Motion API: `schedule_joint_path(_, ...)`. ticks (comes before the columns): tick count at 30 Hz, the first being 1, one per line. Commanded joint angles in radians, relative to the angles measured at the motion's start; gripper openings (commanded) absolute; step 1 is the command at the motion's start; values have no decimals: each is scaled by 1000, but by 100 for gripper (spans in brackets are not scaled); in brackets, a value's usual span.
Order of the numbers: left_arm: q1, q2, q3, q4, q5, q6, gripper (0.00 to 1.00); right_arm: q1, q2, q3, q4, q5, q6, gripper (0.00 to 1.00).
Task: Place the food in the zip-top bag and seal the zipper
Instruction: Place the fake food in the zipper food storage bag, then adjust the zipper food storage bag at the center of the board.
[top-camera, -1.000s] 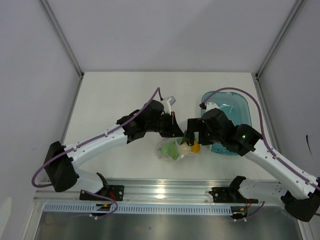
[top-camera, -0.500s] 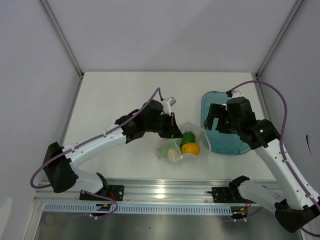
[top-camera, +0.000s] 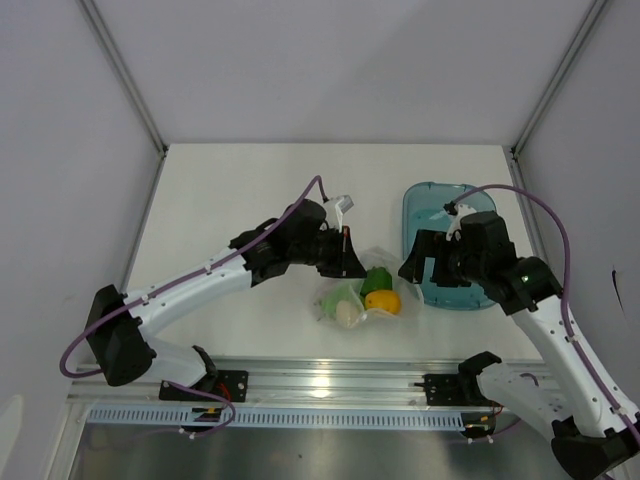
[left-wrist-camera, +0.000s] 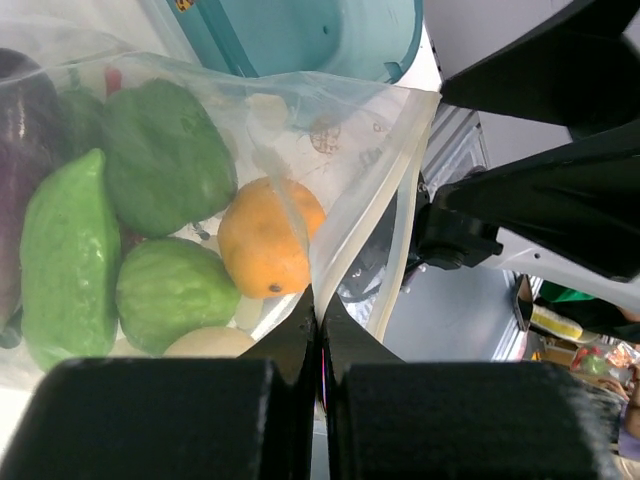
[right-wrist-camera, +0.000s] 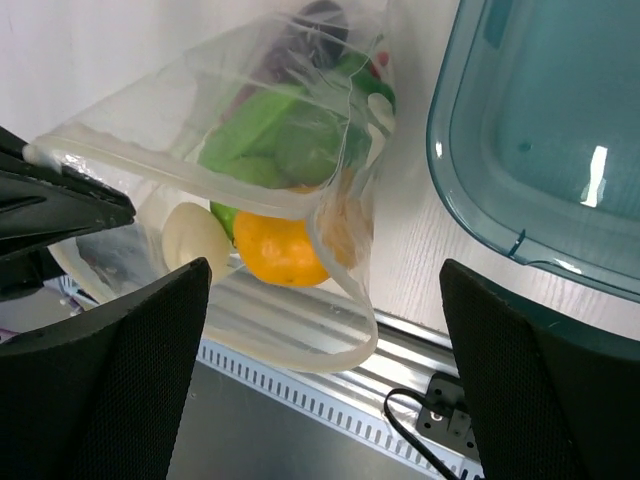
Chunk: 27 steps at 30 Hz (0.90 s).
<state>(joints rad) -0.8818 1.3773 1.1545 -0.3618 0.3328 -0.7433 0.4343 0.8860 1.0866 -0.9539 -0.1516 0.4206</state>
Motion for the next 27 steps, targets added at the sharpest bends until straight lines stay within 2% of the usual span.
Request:
schedule_joint_path(1,7,-47,43,35,45,-11,1,12,-2,-43,58,-43,-31,96)
schedule_joint_path(7,7,-61,36,32,58,-10,1,52,77,-88,108,24,-37,87)
schedule_joint_path(10,7,-66,34,26,63,-4,0,87,144,-87,150,61,-37,79)
schedule_joint_path(11,7,-70,33,20,63,-1,1,93,166,-73,158,64,-39,66)
schedule_joint_path(12,7,-72,31,20,63,1,1,98,185,-61,162,67,-40,57)
schedule_joint_path(13,7,-75,18,20,61,1,1,103,218,-47,171,69,-36,32)
schedule_joint_path(14,7,-78,14,21,61,-1,0,104,234,-15,178,70,-29,22)
schedule_joint_path(15,9,-87,7,24,63,-2,1,106,246,7,184,64,-25,18)
schedule_joint_path(19,7,-106,-33,37,69,-8,1,136,320,152,201,52,-13,17)
schedule_joint_path(23,0,-127,-103,95,103,-51,1,172,471,309,166,-11,-32,17)
schedule_joint_path(27,-22,-158,-163,161,62,-103,1,207,571,409,126,-20,-57,19)
